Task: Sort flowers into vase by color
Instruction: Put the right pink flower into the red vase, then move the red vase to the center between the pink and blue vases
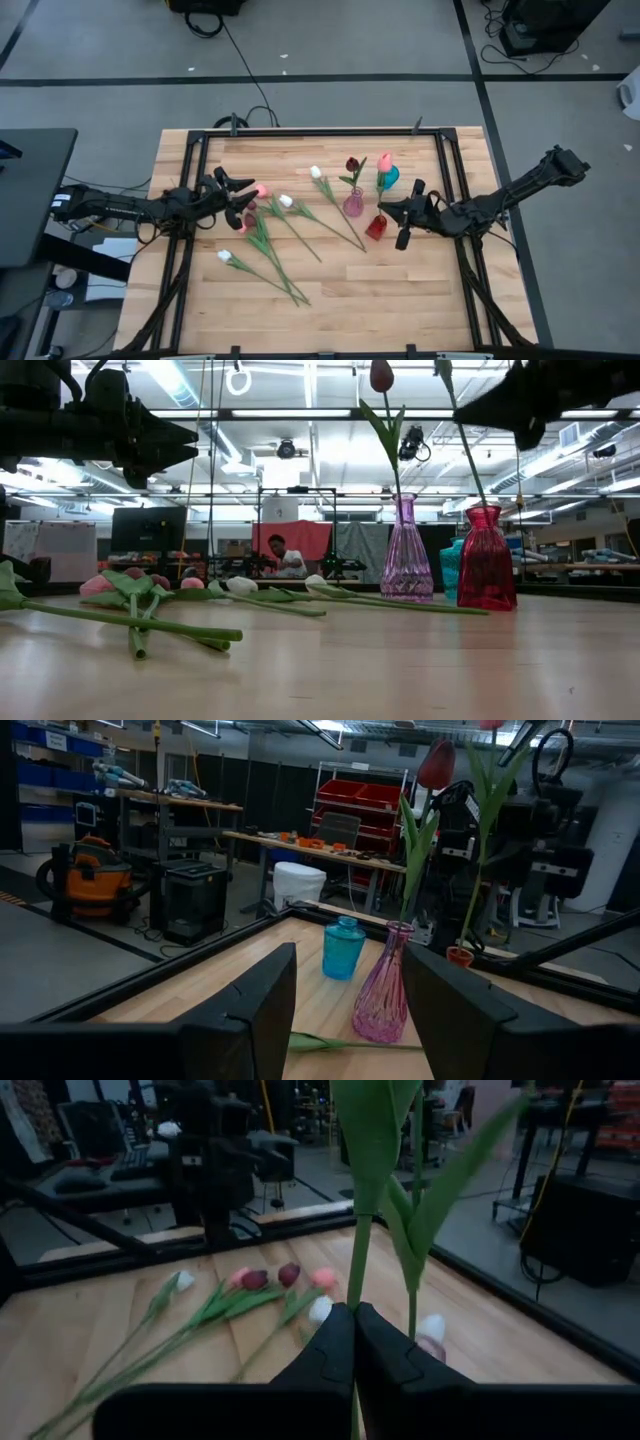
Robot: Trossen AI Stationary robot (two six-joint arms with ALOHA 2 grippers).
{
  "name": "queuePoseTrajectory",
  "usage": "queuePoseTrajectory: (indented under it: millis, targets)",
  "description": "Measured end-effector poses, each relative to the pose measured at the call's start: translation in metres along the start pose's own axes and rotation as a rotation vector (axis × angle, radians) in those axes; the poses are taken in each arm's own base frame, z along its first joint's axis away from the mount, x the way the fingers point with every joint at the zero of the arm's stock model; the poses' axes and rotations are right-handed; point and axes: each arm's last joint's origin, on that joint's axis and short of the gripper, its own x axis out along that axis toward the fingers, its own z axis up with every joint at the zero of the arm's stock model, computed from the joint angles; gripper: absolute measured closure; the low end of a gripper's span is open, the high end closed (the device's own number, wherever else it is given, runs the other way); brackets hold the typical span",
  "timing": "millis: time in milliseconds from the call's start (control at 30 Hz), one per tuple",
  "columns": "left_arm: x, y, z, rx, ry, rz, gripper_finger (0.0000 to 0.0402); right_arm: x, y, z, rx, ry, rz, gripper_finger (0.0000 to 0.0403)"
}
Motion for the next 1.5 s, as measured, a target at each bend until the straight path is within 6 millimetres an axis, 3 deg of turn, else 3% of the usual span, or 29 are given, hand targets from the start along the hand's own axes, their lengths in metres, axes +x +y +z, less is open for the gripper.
queuePoseTrajectory:
  millis: [300,467,733,1167,1333,1500]
  targets:
    - [0.0,0.0,0.0,0.0,0.001,0.0,0.0214,-0.001,-0.01,-0.047,0.085,0.122,-0.014,0.0327]
    - [0.0,0.0,0.0,0.002,0.003,0.0,0.0214,-0.001,-0.007,-0.038,0.091,0.181,0.053,0.0287]
    - [0.0,0.0,0.0,0.001,0.001,0.0,0.0214,0.0,-0.004,-0.024,0.095,0.438,0.034,0.0259]
    - [0.0,0.0,0.0,0.001,0.002,0.001,0.0214,0.012,0.003,-0.041,0.022,0.49,-0.021,0.0087]
    - [0.0,0.0,0.0,0.001,0.002,0.003,0.0214,0.021,0.008,-0.052,-0.017,0.506,-0.042,0.008]
    - [0.0,0.0,0.0,0.001,0.002,0.003,0.0214,0.028,0.006,-0.06,-0.053,0.52,-0.1,0.0112]
